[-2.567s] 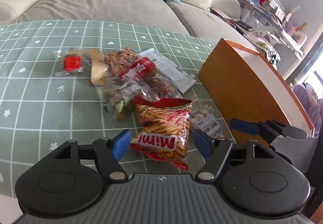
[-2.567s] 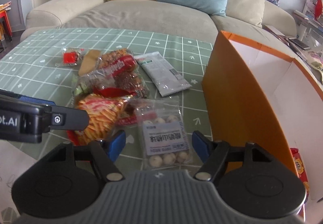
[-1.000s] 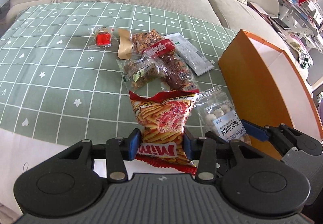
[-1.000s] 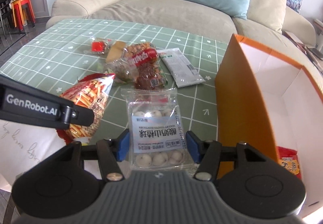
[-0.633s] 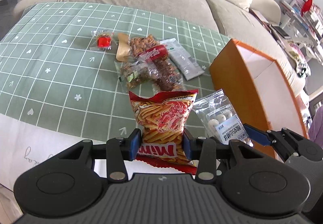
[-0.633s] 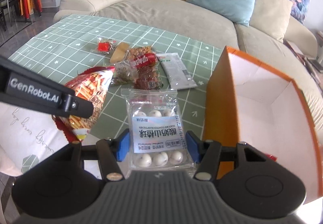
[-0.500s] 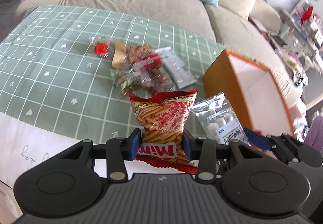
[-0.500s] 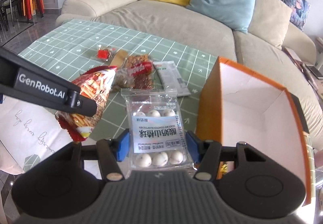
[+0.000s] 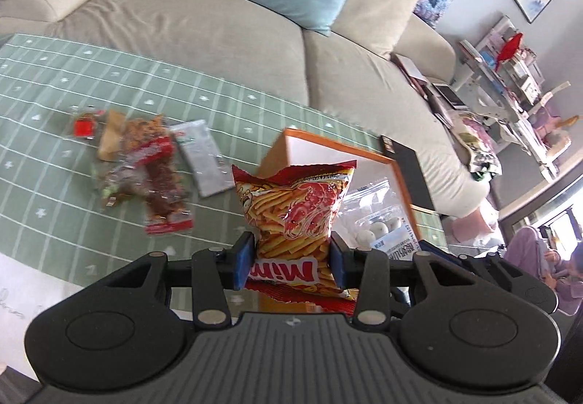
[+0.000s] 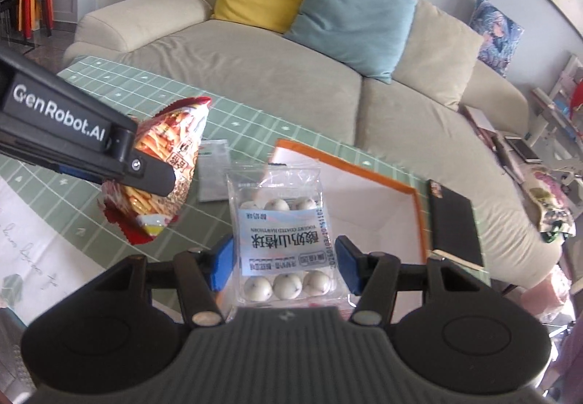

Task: Organize snacks
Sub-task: 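Carry both packets over the orange box and lower them inside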

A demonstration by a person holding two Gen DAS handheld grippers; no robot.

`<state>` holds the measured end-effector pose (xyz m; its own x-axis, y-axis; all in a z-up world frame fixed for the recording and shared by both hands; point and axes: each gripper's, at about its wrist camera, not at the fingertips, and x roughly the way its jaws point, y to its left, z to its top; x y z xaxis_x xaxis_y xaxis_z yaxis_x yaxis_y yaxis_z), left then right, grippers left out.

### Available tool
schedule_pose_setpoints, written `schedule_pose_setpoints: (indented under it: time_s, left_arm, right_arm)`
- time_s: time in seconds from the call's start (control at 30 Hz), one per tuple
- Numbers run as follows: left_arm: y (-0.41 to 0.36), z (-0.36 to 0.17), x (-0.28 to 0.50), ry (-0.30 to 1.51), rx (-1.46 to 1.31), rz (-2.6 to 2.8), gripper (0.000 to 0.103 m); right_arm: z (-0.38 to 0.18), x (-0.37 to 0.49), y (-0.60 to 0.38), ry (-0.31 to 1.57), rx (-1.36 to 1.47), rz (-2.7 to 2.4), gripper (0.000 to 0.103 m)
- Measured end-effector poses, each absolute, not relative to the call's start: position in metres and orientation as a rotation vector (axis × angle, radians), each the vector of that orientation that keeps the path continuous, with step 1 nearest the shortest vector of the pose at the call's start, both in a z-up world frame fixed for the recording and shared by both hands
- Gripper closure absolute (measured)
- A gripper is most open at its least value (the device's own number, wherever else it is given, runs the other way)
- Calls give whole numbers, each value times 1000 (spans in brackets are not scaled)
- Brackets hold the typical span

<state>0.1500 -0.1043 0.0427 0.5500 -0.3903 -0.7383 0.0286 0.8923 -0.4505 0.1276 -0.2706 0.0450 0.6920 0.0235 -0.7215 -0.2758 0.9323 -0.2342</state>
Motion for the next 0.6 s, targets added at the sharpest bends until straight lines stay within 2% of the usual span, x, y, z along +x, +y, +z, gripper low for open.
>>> schedule_pose_setpoints:
  time_s: [0.3,0.6]
  left_arm:
    - [-160,25,177,1069,-451,-309,55]
    - [-186,-15,202,1209,-403,-264,56]
  right_arm:
    - [36,145,-321,862,-359,125,47]
    - [-8,170,-342,983,-386,150,47]
